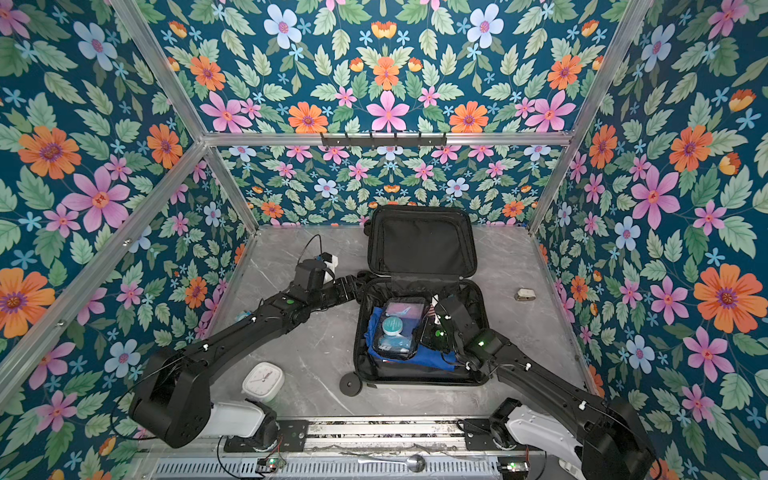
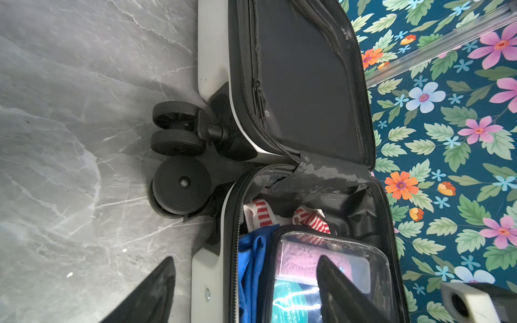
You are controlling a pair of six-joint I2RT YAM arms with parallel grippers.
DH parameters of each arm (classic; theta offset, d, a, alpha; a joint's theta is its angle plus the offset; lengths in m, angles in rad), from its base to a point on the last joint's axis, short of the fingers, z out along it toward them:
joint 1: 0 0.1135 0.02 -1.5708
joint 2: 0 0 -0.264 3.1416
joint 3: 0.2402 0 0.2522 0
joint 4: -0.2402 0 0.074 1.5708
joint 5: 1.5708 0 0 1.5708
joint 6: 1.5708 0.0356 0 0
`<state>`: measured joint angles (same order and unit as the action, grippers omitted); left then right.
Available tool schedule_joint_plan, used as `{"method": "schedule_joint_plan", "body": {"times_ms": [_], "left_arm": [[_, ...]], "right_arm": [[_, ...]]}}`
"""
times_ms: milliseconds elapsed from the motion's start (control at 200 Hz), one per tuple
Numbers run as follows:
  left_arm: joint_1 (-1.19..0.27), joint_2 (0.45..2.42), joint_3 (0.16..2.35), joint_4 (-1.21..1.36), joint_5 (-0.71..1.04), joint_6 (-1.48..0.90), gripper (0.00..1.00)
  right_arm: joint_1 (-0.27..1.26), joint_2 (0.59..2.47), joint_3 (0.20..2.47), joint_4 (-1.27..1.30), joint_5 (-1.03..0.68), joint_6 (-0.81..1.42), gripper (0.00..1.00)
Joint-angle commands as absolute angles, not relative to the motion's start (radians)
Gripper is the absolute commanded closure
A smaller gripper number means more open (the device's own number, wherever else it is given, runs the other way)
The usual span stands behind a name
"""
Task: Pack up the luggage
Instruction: 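Grasp the pouch's nearer edge with the left gripper while right holds it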
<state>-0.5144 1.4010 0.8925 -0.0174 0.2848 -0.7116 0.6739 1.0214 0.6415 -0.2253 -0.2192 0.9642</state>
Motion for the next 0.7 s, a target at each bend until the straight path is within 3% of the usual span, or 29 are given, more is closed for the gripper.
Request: {"method": "schedule_joint_plan", "body": {"times_ms": [0,35,165,260,470,695], "left_arm": [[-0.545,1.409,0.923,-0.026,0.276,-0.705,0.2],[-0.568,1.416,0.94,-0.041,0.259,-0.693,0.21],[-0.667,1.483,1.046,-0.159,0.167,-0.635,0.2],[-0.712,1.545,1.102,-0.223,0.117,-0.612,0.21],[-0.748,1.62,1.125,-0.267,0.087,-0.604,0.24],[-0.792,1.616,1.12,-0.263,0.098,-0.611,0.29]], "right_arm": [[0.66,1.012,0.64,-0.274,-0.22,0.96,1.0],[0.653,1.014,0.64,-0.299,-0.214,0.957,0.93],[0.652,1.007,0.641,-0.36,-0.182,0.95,0.45],[0.65,0.999,0.652,-0.406,-0.153,0.944,0.27],[0.651,1.008,0.669,-0.443,-0.131,0.923,0.22],[0.651,1.058,0.665,-0.402,-0.156,0.917,0.31]]}}
